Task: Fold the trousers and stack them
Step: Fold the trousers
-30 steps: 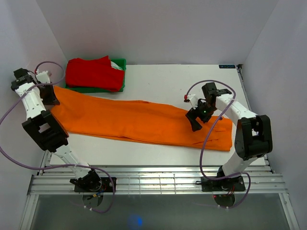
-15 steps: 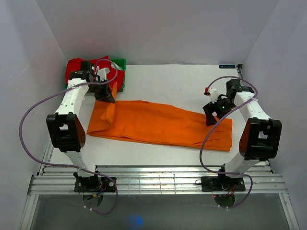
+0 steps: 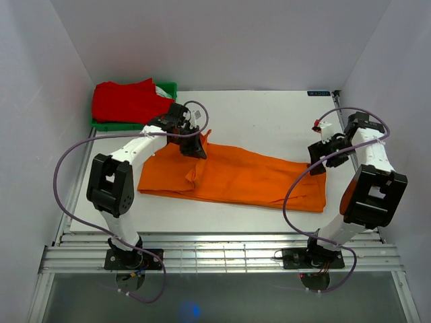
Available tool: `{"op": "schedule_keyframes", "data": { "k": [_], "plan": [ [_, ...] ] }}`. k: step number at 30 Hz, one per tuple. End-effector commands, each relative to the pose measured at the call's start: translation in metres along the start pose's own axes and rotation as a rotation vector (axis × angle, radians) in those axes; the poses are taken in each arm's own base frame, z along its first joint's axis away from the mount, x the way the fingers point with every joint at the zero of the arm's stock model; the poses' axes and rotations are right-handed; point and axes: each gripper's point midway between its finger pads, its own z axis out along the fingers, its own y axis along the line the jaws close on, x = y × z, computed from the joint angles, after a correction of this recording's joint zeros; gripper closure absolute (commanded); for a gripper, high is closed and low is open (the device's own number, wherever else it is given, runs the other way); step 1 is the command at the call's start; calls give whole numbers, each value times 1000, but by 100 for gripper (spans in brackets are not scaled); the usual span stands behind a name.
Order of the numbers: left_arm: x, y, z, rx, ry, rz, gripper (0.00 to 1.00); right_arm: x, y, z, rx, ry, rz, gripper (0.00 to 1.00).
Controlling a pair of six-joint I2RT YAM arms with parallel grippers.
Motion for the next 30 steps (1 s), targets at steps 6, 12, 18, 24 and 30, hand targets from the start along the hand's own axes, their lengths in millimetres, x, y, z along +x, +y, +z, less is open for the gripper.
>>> {"op": "schedule_keyframes", "data": {
  "k": [6, 12, 18, 24, 30],
  "plan": [
    [7, -20, 49, 9, -36, -93, 100, 9, -2, -12, -18, 1, 38, 9],
    [23, -15, 69, -29, -2, -91, 40, 9, -5, -13, -10, 4, 49, 10],
    [-16, -41, 25, -7, -119, 81, 18, 18, -7, -12, -11, 10, 84, 10],
    [-29, 20, -40, -83, -168, 73, 17, 31, -14, -11, -27, 7, 195, 10],
    [-27, 136, -115, -155, -249, 90, 2, 44, -19, -3, -90, -13, 323, 9]
  ]
}}
